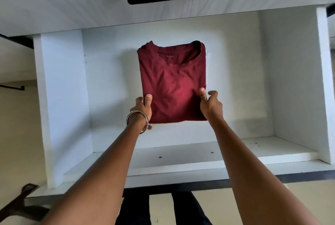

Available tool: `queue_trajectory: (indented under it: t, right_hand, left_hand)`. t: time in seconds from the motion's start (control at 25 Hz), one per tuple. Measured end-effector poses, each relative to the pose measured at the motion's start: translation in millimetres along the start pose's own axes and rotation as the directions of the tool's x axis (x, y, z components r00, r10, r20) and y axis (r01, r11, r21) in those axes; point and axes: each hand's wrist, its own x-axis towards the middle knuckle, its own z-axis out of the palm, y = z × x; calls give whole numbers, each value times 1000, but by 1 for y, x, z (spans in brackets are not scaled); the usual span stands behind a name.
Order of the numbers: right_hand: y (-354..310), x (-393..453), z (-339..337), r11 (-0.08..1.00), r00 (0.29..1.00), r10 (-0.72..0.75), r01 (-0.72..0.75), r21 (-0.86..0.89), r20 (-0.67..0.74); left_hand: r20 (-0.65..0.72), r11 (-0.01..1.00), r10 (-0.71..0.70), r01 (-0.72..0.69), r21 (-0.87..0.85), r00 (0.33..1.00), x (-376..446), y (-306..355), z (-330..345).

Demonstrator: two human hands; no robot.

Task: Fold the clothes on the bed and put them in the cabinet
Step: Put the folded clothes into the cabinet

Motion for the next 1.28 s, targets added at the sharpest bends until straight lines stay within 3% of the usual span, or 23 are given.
queue_trajectory:
  t: [0.08, 0.12, 0.2, 0.24, 0.32, 0.4, 0.48, 0.56, 0.6, 0.64, 0.76, 0.88, 0.96, 1.04, 1.12, 1.16, 1.2, 1.24, 1.28]
  right_hand:
    - [5, -22, -6, 991, 989, -87, 74, -112, -119]
    - [10, -37, -10, 974, 971, -190, 169, -149, -144]
    - [29, -74, -17, 887, 896, -444, 435, -158, -29]
    - [41, -93, -21, 844, 853, -507, 521, -128, 124]
    - [59, -126, -35, 767, 731, -451, 611, -196, 512]
    - [68, -143, -46, 622, 619, -292, 702, -347, 729]
    - [63, -153, -54, 488, 599, -228, 753, -442, 768]
    - [53, -158, -56, 294, 618, -281, 784, -547, 734]
    - [50, -161, -55, 225, 627, -321, 779, -586, 710]
    - [49, -165, -54, 199, 635, -358, 768, -608, 685]
    - [48, -170, -55, 288, 714, -425, 690, -664, 556]
    - [36, -168, -63, 303, 748, -534, 604, -737, 394]
    - [31, -168, -63, 339, 713, -675, 529, -778, 191]
    - [28, -173, -53, 518, 698, -713, 457, -723, -70]
    - [10, -170, -37, 818, 814, -511, 363, -446, -275]
    - [-6, -166, -29, 915, 882, -367, 284, -287, -297]
    - [-21, -160, -23, 953, 915, -285, 238, -188, -285]
    - [-39, -152, -18, 965, 926, -257, 228, -131, -276]
    - [-55, -145, -17, 970, 928, -243, 223, -101, -281]
  left_hand:
    - [-136, 936, 160, -107, 335, 978, -17, -14, -8]
    - [-171, 829, 339, -208, 519, 925, -28, -22, -12]
    - [-14, 565, 633, -449, 693, 774, -59, -42, -19]
    - [136, 463, 668, -551, 694, 732, -75, -51, -18]
    - [453, 389, 551, -696, 604, 701, -112, -67, -16]
    - [632, 456, 355, -717, 526, 689, -143, -79, -12]
    - [651, 423, 286, -702, 573, 703, -159, -84, -13]
    - [608, 241, 334, -689, 684, 720, -162, -82, -19]
    - [569, 197, 371, -661, 724, 734, -163, -81, -23]
    - [529, 221, 397, -638, 738, 750, -163, -81, -26]
    - [427, 414, 402, -577, 704, 810, -164, -82, -28]
    - [336, 427, 427, -514, 744, 840, -159, -67, -34]
    - [136, 459, 525, -414, 786, 840, -157, -48, -38]
    - [-91, 543, 576, -297, 786, 813, -158, -31, -43]
    - [-194, 639, 530, -238, 731, 826, -157, -17, -50]
    - [-222, 738, 447, -217, 639, 867, -154, -10, -56]
    - [-225, 880, 318, -198, 432, 921, -150, -1, -63]
    - [-197, 985, 165, -152, 78, 967, -140, 12, -73]
    - [-94, 945, 25, -54, -324, 995, -129, 25, -81]
